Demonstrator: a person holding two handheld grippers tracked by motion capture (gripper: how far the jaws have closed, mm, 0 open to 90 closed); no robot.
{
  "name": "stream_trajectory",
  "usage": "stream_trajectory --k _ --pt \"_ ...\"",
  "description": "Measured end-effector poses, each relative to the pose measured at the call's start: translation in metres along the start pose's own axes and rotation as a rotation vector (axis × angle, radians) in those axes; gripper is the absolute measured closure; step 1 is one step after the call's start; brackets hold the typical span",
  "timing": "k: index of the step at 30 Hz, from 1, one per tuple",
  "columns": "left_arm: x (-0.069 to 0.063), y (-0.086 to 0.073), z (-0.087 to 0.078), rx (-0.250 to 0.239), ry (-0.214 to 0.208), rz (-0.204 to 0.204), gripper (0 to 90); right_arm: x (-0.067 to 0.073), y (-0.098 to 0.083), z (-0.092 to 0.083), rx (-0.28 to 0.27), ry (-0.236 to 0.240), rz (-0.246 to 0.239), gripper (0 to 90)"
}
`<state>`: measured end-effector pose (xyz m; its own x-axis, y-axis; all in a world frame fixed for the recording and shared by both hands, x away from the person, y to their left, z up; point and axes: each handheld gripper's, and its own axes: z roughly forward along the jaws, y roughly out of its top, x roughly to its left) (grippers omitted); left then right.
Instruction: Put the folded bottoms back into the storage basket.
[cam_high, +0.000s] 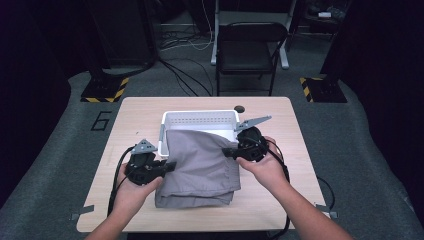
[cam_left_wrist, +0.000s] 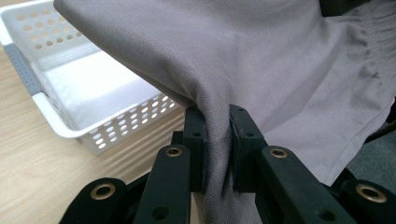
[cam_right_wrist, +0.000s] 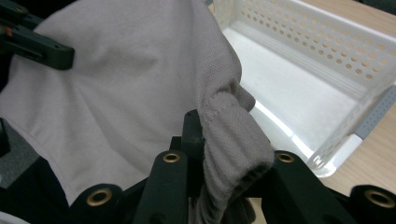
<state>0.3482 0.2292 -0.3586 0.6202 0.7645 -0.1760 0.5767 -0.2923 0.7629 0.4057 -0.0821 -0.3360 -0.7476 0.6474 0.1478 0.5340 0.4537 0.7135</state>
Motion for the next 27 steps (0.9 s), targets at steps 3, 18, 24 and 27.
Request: stream_trajectory --k 3,18,24,27 --pt "0.0 0.005 -0.001 -0.003 0.001 -0.004 79.2 0.0 0.006 -0.002 0.001 -0.016 -0.019 76.3" --pt "0.006 0.023 -0.004 -0.023 -0.001 -0.004 79.2 -0.002 0.029 -0.015 0.008 -0.03 -0.022 76.3" --pt "0.011 0.032 0.002 -0.019 0.006 -0.009 79.2 -0.008 0.038 -0.013 0.012 -0.045 -0.029 76.3" --pt "0.015 0.038 0.002 -0.016 0.002 -0.016 79.2 -0.009 0.043 -0.012 0.008 -0.05 -0.034 76.3"
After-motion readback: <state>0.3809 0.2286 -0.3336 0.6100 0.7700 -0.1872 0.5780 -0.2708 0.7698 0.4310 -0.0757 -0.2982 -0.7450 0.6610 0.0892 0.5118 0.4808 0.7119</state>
